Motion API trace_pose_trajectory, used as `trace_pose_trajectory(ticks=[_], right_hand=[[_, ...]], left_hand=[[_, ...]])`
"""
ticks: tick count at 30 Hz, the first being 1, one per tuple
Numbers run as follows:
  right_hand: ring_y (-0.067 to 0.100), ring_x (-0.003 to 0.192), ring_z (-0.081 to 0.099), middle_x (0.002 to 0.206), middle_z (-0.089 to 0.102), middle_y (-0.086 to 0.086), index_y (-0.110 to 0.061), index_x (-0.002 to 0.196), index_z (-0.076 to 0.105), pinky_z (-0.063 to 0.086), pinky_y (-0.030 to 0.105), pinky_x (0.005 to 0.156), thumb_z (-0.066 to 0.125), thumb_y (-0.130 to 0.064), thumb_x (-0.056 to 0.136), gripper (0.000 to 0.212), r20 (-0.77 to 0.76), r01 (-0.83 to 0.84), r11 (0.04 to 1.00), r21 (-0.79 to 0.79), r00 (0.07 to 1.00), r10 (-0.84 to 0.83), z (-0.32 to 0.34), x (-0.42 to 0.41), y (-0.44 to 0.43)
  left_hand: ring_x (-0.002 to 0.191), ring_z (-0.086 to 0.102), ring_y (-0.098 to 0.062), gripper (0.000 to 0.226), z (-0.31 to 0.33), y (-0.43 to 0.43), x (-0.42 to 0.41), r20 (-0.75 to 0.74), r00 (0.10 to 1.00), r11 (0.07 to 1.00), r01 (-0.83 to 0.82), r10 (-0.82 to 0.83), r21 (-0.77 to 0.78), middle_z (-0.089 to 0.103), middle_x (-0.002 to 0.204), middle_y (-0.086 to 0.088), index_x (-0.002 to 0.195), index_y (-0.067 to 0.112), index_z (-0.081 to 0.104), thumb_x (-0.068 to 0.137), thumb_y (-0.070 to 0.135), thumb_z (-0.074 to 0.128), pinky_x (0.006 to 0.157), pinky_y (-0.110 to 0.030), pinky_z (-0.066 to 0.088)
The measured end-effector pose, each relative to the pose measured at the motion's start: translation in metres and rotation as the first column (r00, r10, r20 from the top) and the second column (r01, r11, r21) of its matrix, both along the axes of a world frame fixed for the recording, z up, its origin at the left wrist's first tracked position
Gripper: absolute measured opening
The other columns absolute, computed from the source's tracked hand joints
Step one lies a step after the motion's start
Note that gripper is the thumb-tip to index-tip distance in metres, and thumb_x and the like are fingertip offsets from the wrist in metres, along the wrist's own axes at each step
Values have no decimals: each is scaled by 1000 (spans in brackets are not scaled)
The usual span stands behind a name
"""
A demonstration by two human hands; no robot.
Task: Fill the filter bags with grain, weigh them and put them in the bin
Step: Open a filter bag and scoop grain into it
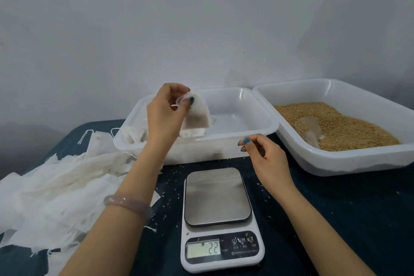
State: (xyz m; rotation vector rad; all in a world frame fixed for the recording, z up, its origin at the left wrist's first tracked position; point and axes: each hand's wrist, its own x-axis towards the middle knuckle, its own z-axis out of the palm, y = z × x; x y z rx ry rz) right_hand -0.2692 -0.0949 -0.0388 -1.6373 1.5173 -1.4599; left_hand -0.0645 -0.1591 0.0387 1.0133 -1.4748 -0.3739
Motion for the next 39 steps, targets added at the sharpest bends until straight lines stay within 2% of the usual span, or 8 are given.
trace_pose_trajectory(ticks=[5,11,15,23,28,34,36,39], right_hand=[[3,91,61,90,68,-15,-38,86,64,39,12,66,52,-27,100,21,0,-10,1000,26,1000,10,-2,0,0],[-3,88,61,90,68,-16,-38,86,64,40,10,65,52,-24,99,23,-14,-31,999,34,999,31,-2,2,0],[-1,90,62,91,68,-15,-35,88,65,41,5,65,52,-21,99,22,-14,-41,999,35,999,41,-3,1,1],[-7,89,60,90,68,-17,-35,88,65,40,2,65,53,-22,99,21,-30,-48,998,37,998,49,-4,3,1],[-6,87,61,88,68,-16,-35,88,65,40,3,64,53,-22,99,21,-31,-47,998,32,998,48,-5,2,1],[4,86,63,90,68,-15,-32,90,66,42,6,64,53,-21,99,20,-43,-49,998,42,998,51,-5,4,1],[6,86,64,90,68,-14,-32,90,66,43,5,64,53,-21,99,20,-38,-51,998,43,998,52,-5,5,1],[8,86,64,90,69,-13,-32,90,67,43,8,63,53,-21,99,20,-38,-49,997,56,998,51,-6,5,1]], left_hand=[[85,59,10,29,-1,-19,10,190,981,998,18,-30,64,66,93,20,95,27,62,88,-1,62,73,-5,43],[97,59,-1,22,-27,-27,25,565,788,937,39,-243,348,68,107,12,106,22,66,92,5,63,79,-2,39],[75,53,-7,20,-26,-32,28,654,704,905,-37,-278,424,60,79,14,81,31,60,99,22,58,61,-9,37],[88,56,-6,18,-31,-21,30,662,736,969,-34,-140,243,65,96,14,104,22,69,101,29,53,68,-9,36],[101,57,-8,12,-34,-8,40,653,757,996,-27,-34,83,65,104,14,107,23,68,98,23,59,87,-26,44],[66,65,-7,11,-16,33,53,556,820,988,76,-137,131,69,70,13,78,25,69,88,27,73,68,-29,54],[58,66,-3,19,-9,43,62,660,743,977,-32,-117,209,69,62,17,72,28,71,88,39,72,65,-26,54],[65,59,-11,24,4,46,83,894,404,890,-456,193,14,67,67,11,74,33,71,91,47,63,57,-26,43]])
